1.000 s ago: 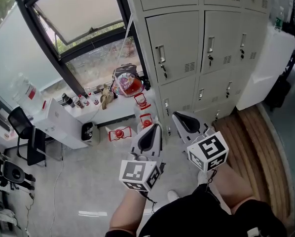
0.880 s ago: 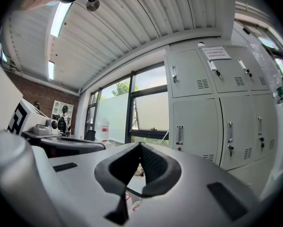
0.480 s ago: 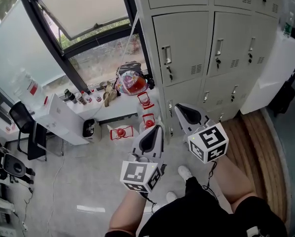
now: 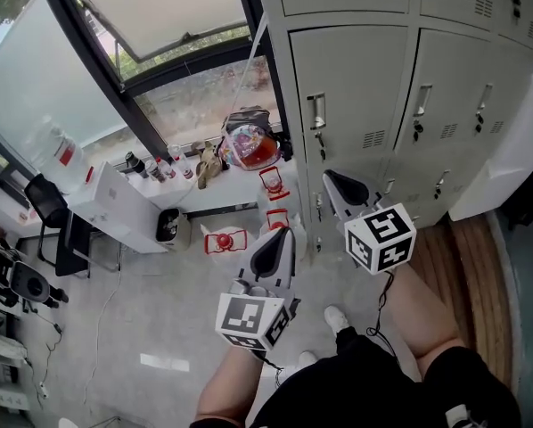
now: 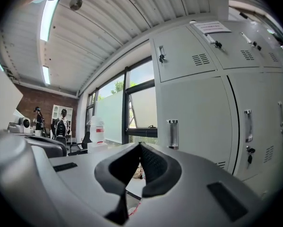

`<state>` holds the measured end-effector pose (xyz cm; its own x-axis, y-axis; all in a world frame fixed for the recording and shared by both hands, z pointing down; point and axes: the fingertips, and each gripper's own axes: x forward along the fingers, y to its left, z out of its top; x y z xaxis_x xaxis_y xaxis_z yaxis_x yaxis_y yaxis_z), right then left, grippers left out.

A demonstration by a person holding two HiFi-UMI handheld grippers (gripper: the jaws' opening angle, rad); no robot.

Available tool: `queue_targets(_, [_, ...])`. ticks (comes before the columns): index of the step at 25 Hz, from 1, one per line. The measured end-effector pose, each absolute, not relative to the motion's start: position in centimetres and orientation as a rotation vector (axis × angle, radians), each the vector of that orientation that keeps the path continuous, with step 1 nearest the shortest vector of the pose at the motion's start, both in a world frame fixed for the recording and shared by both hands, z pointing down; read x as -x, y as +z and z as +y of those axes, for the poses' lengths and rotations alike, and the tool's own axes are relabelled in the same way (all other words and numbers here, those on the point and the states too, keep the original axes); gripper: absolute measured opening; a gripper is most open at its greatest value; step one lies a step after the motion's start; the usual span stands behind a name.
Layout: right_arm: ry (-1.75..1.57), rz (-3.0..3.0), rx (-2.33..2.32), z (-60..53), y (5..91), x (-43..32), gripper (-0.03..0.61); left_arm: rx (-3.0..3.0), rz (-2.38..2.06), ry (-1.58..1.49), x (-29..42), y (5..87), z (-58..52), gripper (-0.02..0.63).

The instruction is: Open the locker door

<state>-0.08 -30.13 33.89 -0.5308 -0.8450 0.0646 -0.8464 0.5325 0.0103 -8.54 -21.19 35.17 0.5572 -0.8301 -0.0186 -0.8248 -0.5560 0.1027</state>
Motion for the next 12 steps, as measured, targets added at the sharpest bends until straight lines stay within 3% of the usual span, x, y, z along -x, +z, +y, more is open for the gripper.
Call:
queue_targets(10, [0.064, -2.689, -1.481, -37.5, 34.7, -0.7, 0.054, -2.657, -1.498, -0.091, 8.3, 35.6, -26.1, 0.017])
queue_targets(12, [0.071, -2.687, -1.48, -38.8, 34.9, -0.8, 0.095, -2.65, -1.508, -0.087, 8.4, 35.7, -26.9, 0.017])
